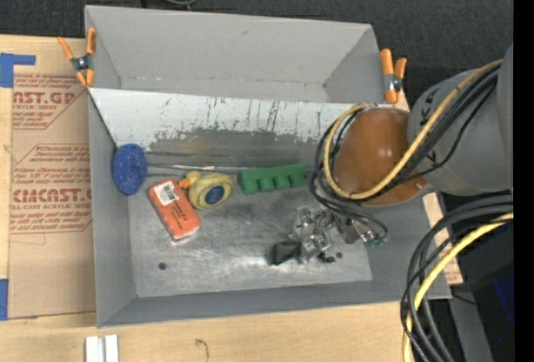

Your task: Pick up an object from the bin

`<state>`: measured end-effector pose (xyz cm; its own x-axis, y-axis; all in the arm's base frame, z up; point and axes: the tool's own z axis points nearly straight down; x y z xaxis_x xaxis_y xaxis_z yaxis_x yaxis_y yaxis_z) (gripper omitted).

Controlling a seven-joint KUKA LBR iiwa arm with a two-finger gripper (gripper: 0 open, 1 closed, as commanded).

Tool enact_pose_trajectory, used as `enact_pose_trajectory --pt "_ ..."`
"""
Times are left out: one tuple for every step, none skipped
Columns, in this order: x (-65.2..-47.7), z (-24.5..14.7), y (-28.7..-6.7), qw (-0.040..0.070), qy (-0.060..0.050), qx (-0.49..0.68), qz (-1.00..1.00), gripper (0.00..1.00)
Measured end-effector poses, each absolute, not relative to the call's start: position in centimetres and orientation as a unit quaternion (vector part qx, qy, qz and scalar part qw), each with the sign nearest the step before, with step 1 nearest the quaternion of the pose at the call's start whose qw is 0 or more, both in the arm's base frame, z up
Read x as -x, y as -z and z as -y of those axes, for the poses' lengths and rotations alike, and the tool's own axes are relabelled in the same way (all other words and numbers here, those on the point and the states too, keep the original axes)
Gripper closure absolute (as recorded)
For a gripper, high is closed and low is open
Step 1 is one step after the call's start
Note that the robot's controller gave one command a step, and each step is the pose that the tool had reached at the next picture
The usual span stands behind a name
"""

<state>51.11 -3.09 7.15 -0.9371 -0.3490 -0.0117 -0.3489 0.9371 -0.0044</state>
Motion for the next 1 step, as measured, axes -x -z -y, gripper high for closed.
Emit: enact_pose_trajectory --pt "-50.96 3.08 -7.57 0.003 0.001 0.177 -0.984 1.00"
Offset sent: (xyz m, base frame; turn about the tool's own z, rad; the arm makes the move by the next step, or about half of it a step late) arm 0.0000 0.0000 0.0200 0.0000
